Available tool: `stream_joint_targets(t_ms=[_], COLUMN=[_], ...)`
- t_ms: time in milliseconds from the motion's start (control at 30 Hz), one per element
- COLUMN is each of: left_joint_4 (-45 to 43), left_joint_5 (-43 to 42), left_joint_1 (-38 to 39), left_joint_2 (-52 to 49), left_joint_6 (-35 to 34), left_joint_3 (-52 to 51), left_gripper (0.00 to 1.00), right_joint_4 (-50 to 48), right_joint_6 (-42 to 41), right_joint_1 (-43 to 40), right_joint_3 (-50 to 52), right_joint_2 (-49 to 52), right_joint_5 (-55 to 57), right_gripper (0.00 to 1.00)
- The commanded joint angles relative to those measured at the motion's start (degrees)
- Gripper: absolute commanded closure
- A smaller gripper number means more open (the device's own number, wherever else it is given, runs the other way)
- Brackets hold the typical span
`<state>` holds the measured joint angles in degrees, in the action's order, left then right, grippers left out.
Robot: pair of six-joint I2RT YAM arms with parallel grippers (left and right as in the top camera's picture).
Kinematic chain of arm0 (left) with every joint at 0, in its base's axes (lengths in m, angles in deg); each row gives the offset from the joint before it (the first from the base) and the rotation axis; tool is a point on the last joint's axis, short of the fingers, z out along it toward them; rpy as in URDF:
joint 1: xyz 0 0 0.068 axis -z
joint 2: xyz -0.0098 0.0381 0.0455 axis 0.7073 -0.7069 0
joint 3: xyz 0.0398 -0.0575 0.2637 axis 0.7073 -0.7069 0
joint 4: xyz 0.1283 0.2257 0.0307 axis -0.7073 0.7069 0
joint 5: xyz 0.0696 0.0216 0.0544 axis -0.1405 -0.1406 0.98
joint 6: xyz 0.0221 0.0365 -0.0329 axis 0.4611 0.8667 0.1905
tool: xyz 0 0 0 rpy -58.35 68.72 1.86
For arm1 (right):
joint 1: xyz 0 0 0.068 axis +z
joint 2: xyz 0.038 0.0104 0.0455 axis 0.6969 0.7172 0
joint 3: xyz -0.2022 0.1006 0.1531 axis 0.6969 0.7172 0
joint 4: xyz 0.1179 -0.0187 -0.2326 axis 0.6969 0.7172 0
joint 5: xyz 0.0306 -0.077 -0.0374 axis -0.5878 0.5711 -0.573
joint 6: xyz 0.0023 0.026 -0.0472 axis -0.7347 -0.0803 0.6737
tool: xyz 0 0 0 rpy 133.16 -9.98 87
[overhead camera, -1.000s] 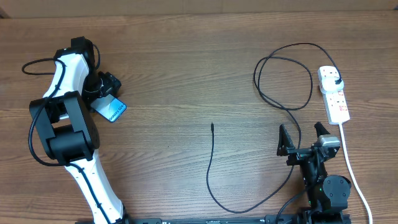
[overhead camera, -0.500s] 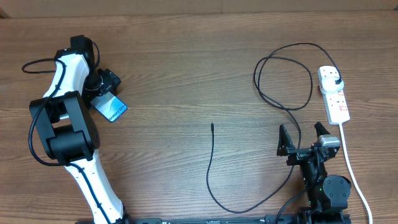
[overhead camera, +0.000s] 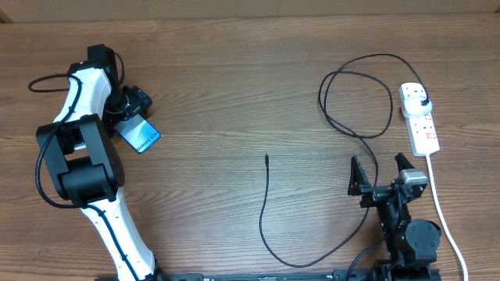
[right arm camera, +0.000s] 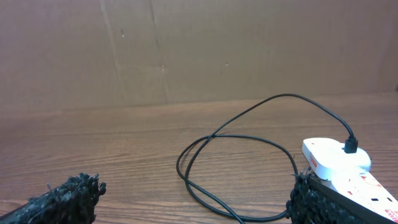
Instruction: Plug charger to phone and switch on socket
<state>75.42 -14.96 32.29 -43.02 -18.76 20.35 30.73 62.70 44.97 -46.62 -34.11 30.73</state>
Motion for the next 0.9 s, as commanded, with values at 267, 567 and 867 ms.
stream_joint_targets(t_ms=[267, 567, 867], left_joint_4=[1.22, 0.81, 1.25], left_joint_5=[-2.75, -2.78, -2.75], left_joint_1=[3.43, 3.87, 3.87], left_joint_2=[-0.66, -0.66, -0.66], left_joint_6=[2.10, 2.01, 2.08], left_joint_3=[-1.49, -1.49, -1.49], left_gripper=[0.00, 0.00, 0.00], right_joint_4=[-0.13, -0.13, -0.13], right_joint_6=[0.07, 0.07, 0.07], right_joint_1=[0.22, 0.22, 0.22], right_joint_3=[0.61, 0.61, 0.61], right_joint_2=[-0.61, -0.61, -0.61], right_joint_5=[0.79, 0.79, 0.79], right_gripper=[0.00, 0.00, 0.00])
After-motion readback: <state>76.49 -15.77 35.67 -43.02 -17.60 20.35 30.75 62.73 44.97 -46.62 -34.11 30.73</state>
